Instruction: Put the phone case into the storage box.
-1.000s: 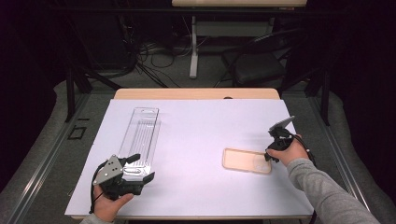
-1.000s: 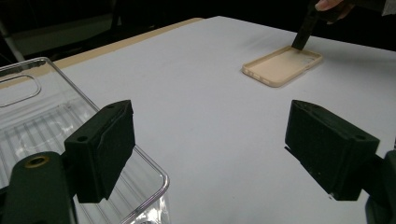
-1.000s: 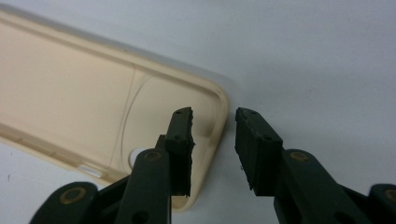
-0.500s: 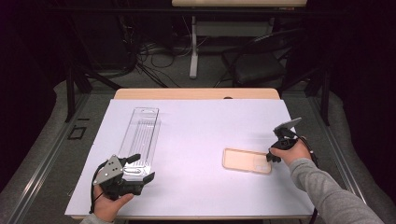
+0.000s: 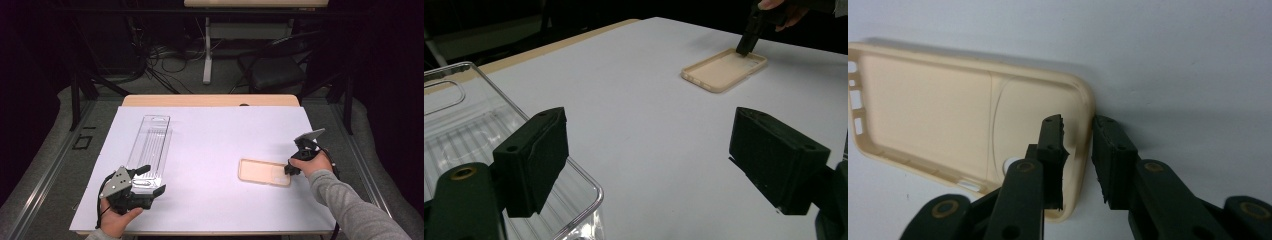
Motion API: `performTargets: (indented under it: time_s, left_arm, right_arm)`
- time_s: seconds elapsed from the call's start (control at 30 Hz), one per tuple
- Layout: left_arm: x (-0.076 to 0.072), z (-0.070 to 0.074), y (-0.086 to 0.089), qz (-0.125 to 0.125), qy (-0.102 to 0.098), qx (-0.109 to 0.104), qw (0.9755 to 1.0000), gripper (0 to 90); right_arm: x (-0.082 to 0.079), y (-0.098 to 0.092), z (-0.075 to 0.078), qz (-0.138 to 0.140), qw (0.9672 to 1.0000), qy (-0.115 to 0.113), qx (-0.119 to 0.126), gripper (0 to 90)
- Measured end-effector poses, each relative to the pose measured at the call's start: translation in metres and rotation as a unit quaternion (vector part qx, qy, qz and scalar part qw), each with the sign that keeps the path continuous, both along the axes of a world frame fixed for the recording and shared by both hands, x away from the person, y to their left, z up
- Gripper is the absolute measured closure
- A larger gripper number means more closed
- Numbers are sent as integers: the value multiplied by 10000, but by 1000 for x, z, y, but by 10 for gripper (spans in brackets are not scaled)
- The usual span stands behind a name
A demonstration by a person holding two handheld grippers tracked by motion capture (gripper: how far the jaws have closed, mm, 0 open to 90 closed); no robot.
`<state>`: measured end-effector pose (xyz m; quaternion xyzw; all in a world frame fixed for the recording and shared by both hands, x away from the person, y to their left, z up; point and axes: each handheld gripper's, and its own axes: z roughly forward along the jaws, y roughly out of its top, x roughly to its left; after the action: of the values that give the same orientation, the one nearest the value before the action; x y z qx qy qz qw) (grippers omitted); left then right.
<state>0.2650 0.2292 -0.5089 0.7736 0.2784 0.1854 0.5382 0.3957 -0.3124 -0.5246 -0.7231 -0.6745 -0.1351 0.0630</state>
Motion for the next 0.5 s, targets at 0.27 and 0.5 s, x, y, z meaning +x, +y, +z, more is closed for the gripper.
performTargets:
  time_s: [0.27, 0.5]
  left_arm:
    - [0, 0, 0, 1, -2, -2, 10000, 160]
    - [0, 0, 0, 0, 0, -8, 10000, 160]
  right_arm:
    - [1, -1, -2, -87, 9999, 55, 71, 764]
    - [1, -2, -3, -177, 9998, 36, 60, 785]
